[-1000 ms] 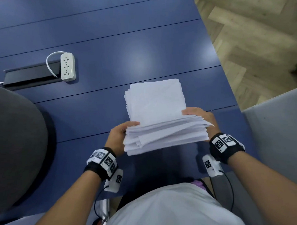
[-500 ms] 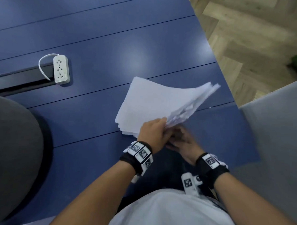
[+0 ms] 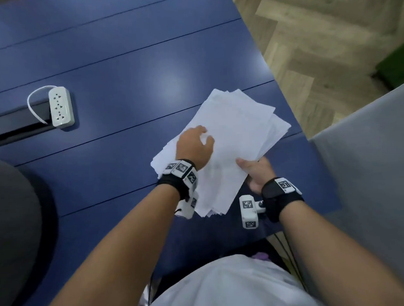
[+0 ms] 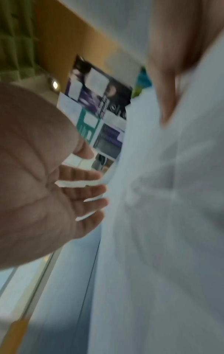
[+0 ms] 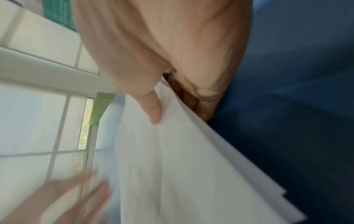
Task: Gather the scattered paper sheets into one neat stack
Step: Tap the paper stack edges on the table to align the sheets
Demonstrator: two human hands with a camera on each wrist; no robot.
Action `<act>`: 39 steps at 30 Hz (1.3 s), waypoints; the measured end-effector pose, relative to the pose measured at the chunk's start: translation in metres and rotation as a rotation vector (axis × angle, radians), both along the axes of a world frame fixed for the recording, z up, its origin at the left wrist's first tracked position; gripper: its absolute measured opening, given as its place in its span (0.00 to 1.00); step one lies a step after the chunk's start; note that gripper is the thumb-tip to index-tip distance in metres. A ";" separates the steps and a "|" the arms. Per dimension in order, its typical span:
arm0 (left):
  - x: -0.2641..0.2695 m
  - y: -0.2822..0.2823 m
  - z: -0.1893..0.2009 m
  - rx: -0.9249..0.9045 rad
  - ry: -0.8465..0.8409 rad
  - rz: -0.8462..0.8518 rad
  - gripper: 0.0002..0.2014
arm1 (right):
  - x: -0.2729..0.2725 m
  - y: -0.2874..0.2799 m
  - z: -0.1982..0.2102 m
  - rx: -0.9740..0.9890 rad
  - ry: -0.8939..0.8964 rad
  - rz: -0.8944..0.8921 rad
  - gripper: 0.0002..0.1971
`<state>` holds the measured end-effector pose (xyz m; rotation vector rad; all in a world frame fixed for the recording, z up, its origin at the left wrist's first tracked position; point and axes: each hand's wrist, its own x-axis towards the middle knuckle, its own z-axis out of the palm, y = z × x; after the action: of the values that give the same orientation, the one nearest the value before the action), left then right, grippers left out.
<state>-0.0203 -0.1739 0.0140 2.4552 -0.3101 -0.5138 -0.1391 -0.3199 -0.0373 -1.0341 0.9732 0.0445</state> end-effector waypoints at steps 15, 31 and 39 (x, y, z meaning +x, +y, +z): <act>0.003 0.064 0.011 -0.503 0.269 0.354 0.15 | 0.047 -0.045 0.081 -0.453 -0.253 0.532 0.23; -0.013 0.069 0.047 -0.894 -0.019 0.714 0.23 | 0.049 0.013 0.068 -0.668 -0.287 0.354 0.06; -0.002 0.066 0.066 -0.951 -0.061 0.571 0.39 | 0.066 -0.005 0.097 -0.646 -0.494 0.169 0.14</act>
<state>-0.0224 -0.1075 0.0795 1.5177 0.1225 -0.0071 -0.0731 -0.3244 0.0597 -1.6218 0.4406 -0.3934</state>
